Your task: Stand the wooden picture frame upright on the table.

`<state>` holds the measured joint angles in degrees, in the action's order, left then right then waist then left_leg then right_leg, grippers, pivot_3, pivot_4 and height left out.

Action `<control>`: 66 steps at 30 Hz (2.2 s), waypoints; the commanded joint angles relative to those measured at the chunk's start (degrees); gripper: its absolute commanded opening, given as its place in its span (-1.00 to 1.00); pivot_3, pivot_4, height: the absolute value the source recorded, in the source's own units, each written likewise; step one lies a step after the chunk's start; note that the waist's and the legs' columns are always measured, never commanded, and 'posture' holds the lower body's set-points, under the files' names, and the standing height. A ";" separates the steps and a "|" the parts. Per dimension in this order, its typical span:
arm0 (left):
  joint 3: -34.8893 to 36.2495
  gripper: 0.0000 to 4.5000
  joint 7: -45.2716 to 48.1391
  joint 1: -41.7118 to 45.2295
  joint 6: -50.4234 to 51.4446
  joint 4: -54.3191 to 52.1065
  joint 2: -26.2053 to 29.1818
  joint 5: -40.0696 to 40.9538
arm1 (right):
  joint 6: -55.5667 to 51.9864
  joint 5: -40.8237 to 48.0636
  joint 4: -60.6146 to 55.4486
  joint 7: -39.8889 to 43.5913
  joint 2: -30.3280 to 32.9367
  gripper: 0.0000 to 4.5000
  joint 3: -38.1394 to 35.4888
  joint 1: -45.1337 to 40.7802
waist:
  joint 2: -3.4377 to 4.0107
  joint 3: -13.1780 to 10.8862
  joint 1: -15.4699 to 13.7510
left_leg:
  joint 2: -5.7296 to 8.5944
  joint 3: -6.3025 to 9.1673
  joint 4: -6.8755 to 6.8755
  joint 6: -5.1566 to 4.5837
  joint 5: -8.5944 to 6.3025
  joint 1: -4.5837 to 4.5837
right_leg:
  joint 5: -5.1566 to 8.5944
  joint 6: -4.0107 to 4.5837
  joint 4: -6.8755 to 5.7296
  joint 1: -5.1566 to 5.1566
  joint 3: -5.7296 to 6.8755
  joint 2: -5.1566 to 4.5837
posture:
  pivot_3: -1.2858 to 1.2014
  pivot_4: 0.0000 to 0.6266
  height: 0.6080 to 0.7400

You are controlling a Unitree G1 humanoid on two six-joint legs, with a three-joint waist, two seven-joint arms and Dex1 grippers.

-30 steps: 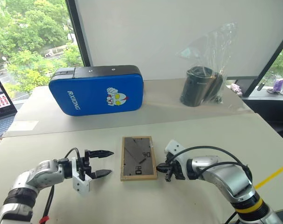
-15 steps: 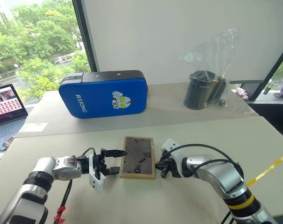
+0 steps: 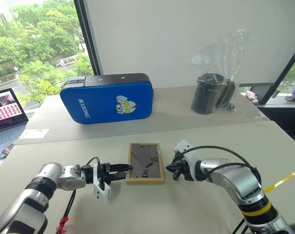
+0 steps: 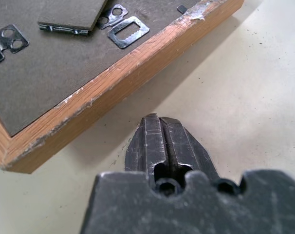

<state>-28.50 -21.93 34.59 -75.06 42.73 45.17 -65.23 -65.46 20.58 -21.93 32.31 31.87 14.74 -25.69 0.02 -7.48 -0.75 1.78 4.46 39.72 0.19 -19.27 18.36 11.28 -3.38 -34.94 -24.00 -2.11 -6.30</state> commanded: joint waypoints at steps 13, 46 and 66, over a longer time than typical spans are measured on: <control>-7.56 -0.49 -0.21 -2.30 3.27 0.94 -1.56 -2.46 | 6.07 3.68 26.58 13.88 -9.16 0.99 0.16 -23.57 | 0.23 0.14 -0.19 | 0.15 0.07 -0.02 -0.01 0.01 -0.02 | 0.01 -0.01 -0.04 0.00 0.04 -0.13 | 0.03 -0.52 1.00; -6.68 -0.49 3.45 -5.76 5.89 -3.18 -1.55 3.63 | 13.61 -0.11 35.66 28.21 -4.29 0.99 -0.06 -23.44 | 0.43 0.19 0.07 | 0.27 0.17 -0.08 -0.06 -0.03 0.27 | 0.05 -0.14 0.07 -0.25 0.15 -0.27 | 0.03 -0.52 1.00; -4.57 -0.49 4.29 -5.77 2.25 -3.08 0.01 9.37 | 90.77 -46.82 5.44 3.64 16.05 0.99 2.73 12.19 | 0.04 -0.04 0.84 | 0.28 -0.23 -0.50 0.22 0.13 -0.16 | 0.57 -0.95 0.07 -0.06 -0.07 -0.46 | 0.03 -0.52 1.00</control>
<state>-30.74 -20.09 30.98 -71.08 38.29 45.34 -55.77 19.00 -20.98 -15.84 40.74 49.13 16.84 -12.32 0.06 -7.52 0.08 2.04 4.24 39.22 0.41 -19.13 18.16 11.84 -4.32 -34.90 -24.06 -2.16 -6.74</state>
